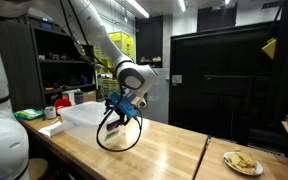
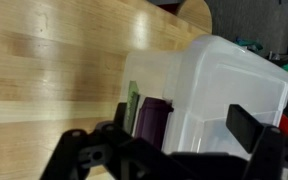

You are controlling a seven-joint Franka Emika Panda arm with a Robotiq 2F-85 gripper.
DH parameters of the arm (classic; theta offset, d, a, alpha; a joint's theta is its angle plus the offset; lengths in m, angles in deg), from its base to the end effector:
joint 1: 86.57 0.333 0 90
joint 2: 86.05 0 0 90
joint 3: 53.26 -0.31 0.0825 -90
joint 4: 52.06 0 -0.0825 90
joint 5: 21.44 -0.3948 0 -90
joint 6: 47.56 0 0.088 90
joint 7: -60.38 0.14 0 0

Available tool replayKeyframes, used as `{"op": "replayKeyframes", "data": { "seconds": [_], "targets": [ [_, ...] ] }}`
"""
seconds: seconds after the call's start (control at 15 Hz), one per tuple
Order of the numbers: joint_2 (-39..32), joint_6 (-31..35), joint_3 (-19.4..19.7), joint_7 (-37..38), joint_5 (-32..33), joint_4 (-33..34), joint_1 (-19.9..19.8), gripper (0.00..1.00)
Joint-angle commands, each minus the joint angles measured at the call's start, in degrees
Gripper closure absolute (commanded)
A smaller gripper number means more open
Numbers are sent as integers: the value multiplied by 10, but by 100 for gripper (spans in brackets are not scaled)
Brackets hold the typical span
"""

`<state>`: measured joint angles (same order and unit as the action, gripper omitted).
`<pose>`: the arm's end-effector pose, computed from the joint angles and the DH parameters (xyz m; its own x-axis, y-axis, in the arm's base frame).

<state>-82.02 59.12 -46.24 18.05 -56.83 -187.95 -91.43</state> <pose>0.4466 -0.0291 0.2972 0.9715 0.2318 -0.0501 0.1474 -0.7556 -0.6383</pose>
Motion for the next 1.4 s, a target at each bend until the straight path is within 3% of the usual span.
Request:
{"op": "replayKeyframes", "data": {
  "seconds": [0.0,1.33],
  "targets": [
    [0,-1,-1,0,0,1,-1,0],
    [-11,-23,4,-12,-4,15,-4,0]
  ]
}}
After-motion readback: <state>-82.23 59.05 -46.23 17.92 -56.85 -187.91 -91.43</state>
